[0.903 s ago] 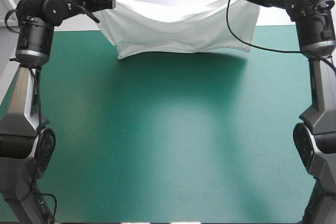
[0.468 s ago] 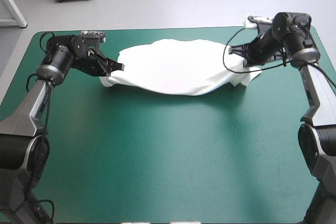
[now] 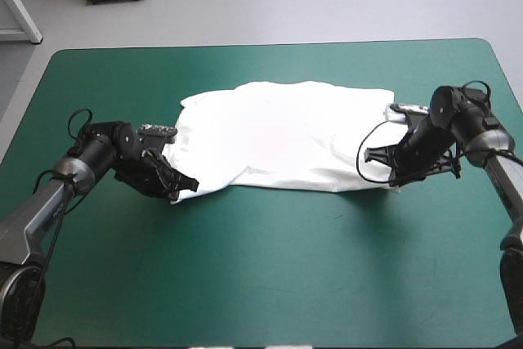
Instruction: Fold the cloth
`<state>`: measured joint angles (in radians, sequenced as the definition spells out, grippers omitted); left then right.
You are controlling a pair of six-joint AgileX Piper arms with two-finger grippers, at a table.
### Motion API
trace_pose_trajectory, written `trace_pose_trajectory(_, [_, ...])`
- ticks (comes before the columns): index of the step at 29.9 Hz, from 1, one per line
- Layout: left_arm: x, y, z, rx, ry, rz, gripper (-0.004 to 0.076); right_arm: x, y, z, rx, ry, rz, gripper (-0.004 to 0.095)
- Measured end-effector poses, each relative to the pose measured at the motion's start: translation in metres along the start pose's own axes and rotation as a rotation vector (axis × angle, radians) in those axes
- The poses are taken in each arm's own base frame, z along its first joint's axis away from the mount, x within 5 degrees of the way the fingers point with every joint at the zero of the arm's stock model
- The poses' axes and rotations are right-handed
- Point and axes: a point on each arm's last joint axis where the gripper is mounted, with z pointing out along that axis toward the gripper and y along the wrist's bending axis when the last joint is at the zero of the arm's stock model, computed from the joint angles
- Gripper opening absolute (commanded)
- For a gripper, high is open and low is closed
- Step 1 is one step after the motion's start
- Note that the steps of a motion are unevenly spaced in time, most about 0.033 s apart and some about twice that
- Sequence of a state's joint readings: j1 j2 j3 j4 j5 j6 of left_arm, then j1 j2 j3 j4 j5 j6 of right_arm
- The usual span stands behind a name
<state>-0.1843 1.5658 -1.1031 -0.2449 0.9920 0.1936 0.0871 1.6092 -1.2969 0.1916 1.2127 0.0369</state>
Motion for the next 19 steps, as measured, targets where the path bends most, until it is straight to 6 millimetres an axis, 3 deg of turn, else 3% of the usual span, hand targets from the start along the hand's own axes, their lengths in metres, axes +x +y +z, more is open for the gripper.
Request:
trace_pose_trajectory(12, [0.081, 0.0, 0.016, -0.001, 0.148, 0.002, -0.0009, 0.084, -0.018, 0.031, 0.049, 0.164, 0.01, -0.0019])
trace_pose_trajectory(19, [0.089, 0.0, 0.019, -0.002, 0.151, -0.002, -0.0008, 0.102, -0.022, 0.043, 0.057, 0.214, 0.018, -0.0015])
